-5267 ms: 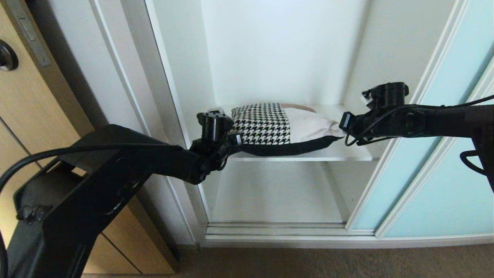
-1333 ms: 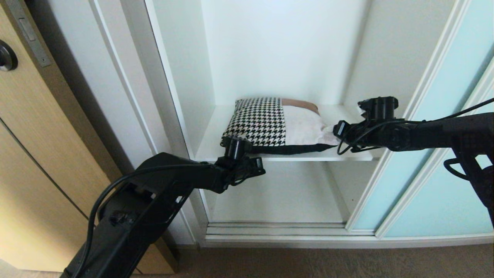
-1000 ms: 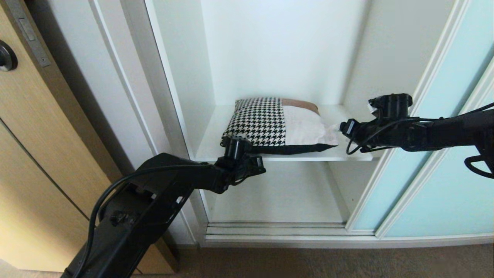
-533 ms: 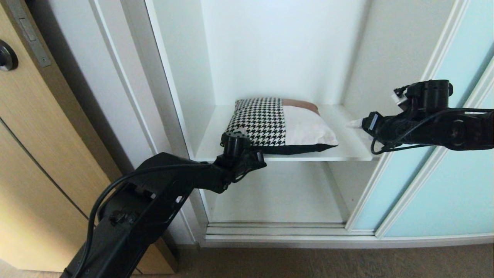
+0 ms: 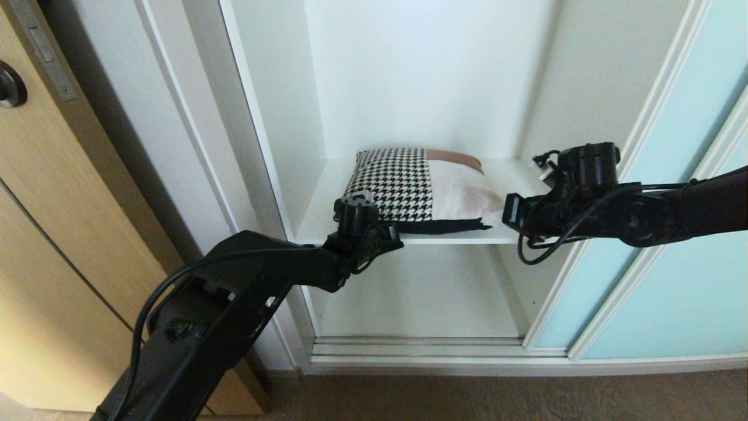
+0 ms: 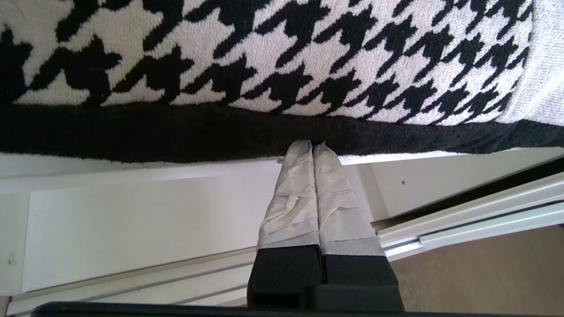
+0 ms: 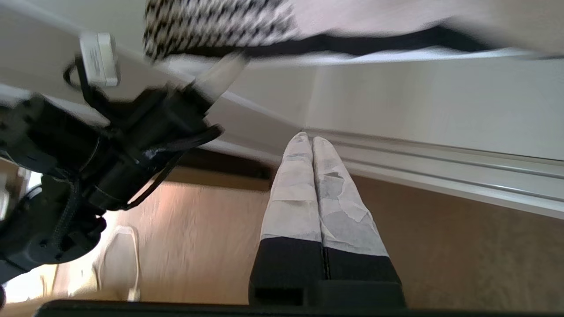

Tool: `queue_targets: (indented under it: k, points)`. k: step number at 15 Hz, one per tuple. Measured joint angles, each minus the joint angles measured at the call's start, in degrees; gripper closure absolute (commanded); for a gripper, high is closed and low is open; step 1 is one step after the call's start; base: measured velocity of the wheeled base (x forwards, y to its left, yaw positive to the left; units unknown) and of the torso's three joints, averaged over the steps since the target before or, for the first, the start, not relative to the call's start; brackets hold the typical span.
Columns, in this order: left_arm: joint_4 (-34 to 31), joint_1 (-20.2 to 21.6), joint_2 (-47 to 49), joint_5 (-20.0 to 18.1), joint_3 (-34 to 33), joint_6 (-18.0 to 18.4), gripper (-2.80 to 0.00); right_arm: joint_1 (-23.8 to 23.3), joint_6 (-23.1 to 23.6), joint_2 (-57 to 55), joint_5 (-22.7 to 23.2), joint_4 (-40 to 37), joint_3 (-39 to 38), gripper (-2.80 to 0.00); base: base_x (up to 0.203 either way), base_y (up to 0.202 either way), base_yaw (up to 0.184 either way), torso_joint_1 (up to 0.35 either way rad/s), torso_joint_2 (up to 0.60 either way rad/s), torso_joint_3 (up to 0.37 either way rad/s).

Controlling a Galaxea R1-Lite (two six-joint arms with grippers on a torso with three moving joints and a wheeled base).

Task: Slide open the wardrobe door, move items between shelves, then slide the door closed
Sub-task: Place the pillow on the higher shelf

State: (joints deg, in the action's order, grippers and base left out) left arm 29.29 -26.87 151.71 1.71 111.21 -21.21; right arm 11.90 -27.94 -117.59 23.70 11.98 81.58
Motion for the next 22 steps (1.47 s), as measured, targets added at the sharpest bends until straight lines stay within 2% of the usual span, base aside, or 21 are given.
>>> queue_targets:
  k: [4,10,13,17,22]
  points:
    - [0.1,0.2,0.4,1.5,-0.1,0.2,0.00,2.3,0.0,-8.8,-4.8,0.0,8.0,0.00,0.000,0.000,0.000,0.000,0.00,0.000]
    - [0.7,1.4,0.6,2.6,-0.1,0.2,0.00,3.4,0.6,-23.9,-16.6,-0.5,27.2,0.00,0.000,0.000,0.000,0.000,0.00,0.000]
    - [1.0,1.6,0.6,4.6,-0.1,0.3,0.00,3.6,3.3,-27.8,-18.1,2.7,29.4,0.00,0.000,0.000,0.000,0.000,0.00,0.000]
    - [0.9,2.5,0.6,4.9,-0.1,0.2,0.00,2.3,6.5,-30.4,-20.0,10.9,29.9,0.00,0.000,0.000,0.000,0.000,0.00,0.000]
    - [0.9,3.2,0.6,4.9,-0.1,0.2,0.00,1.1,7.1,-29.2,-19.9,16.3,30.0,0.00,0.000,0.000,0.000,0.000,0.00,0.000]
